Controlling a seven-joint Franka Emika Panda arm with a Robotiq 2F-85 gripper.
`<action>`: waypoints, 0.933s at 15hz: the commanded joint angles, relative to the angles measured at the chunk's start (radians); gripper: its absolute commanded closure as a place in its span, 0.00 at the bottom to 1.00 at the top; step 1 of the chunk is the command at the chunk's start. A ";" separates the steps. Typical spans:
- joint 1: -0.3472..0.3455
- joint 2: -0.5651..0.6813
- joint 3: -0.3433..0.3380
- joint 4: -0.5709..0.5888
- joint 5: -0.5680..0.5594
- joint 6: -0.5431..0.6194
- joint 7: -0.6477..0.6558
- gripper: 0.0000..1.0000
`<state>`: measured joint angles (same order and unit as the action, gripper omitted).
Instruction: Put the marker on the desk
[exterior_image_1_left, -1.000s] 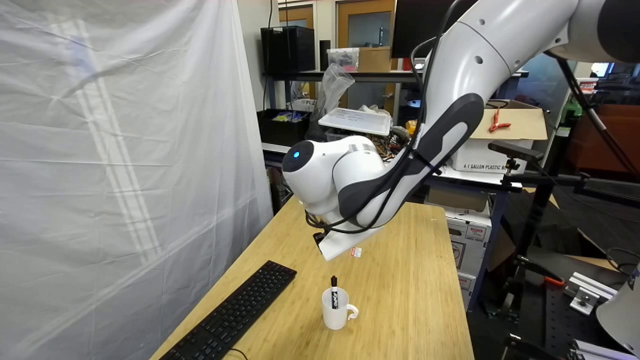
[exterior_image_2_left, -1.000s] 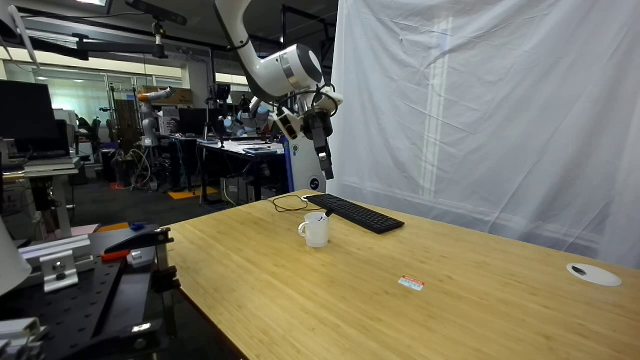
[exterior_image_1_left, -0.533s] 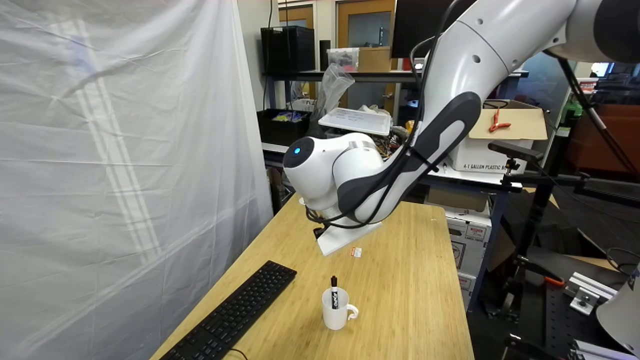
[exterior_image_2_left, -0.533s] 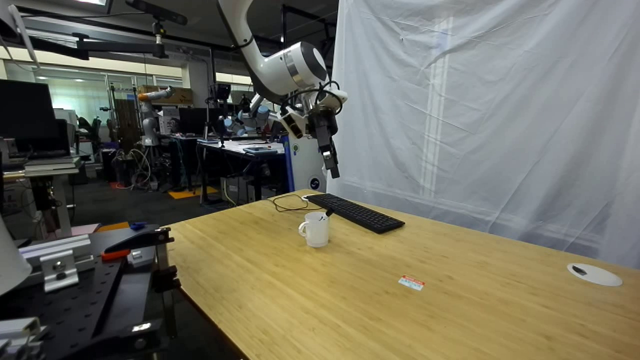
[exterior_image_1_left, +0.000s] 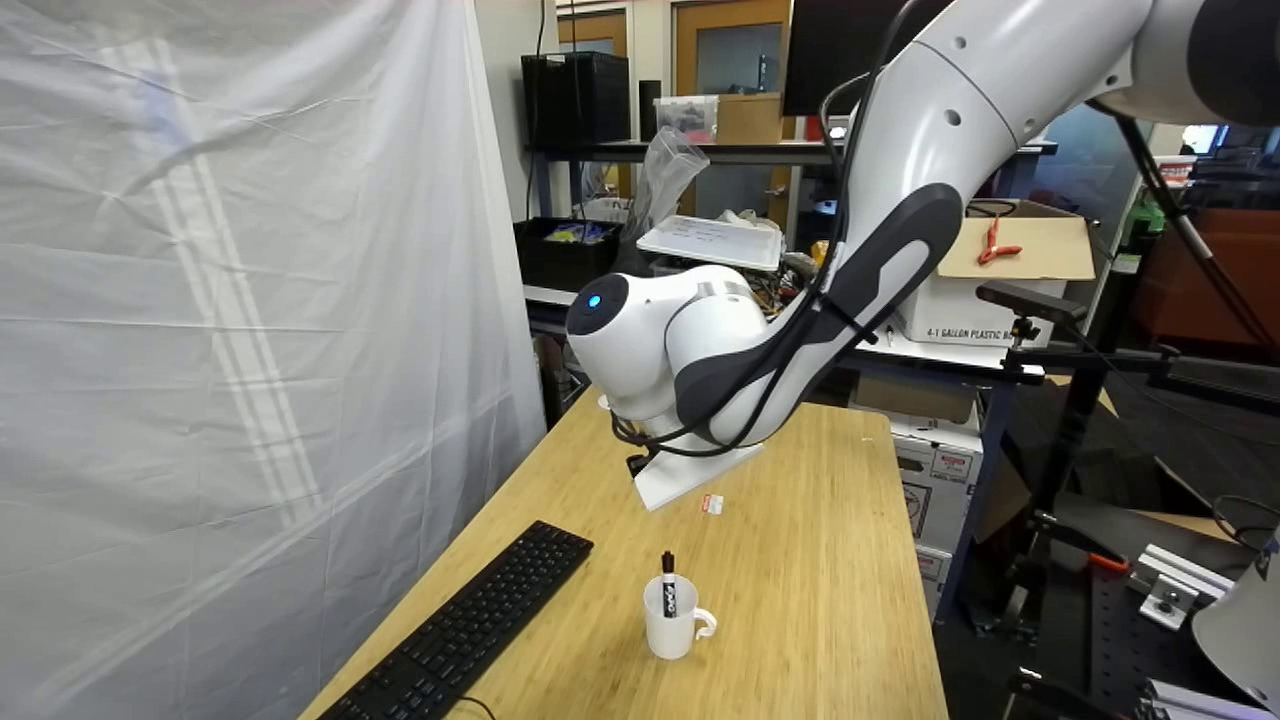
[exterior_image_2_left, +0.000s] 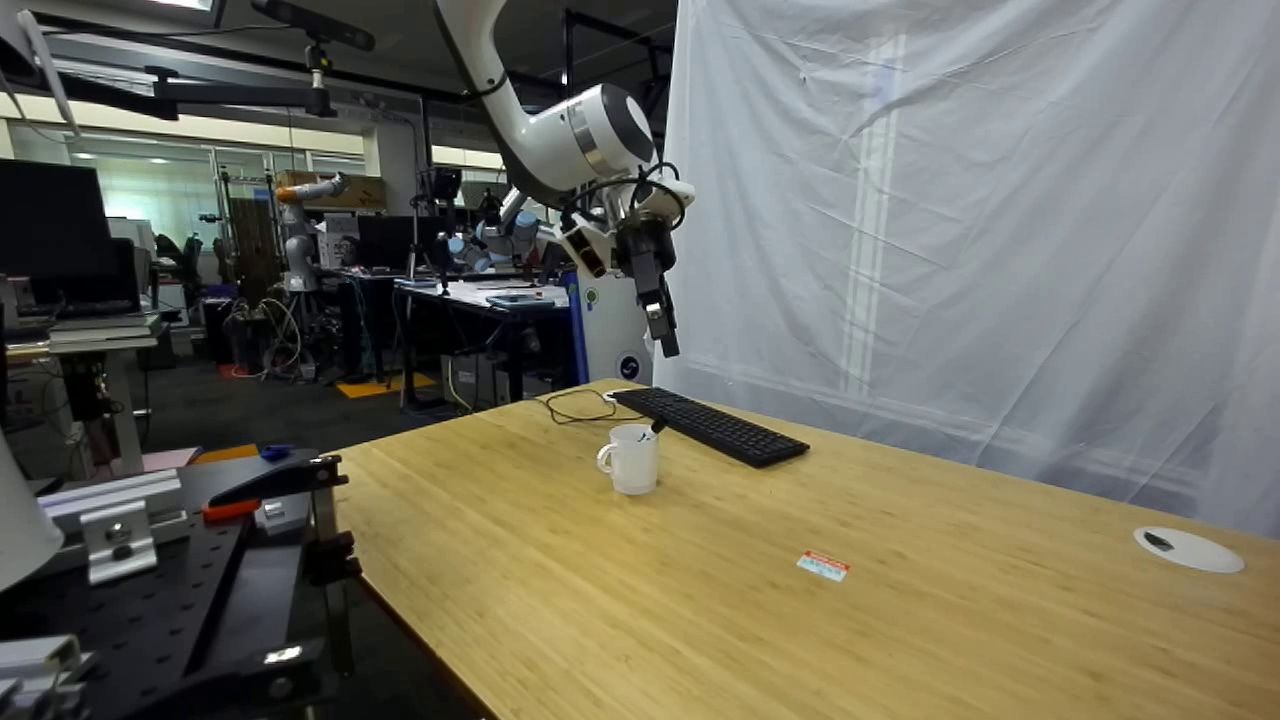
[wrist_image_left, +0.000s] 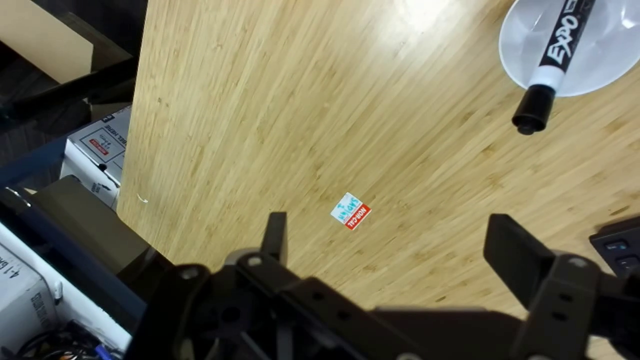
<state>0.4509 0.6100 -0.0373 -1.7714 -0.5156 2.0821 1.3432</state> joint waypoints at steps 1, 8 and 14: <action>-0.011 0.001 0.013 0.004 -0.007 -0.005 0.004 0.00; -0.011 0.001 0.013 0.004 -0.007 -0.005 0.004 0.00; -0.006 0.103 -0.006 0.101 0.009 0.002 0.116 0.00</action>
<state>0.4493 0.6608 -0.0394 -1.7379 -0.5139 2.0846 1.4038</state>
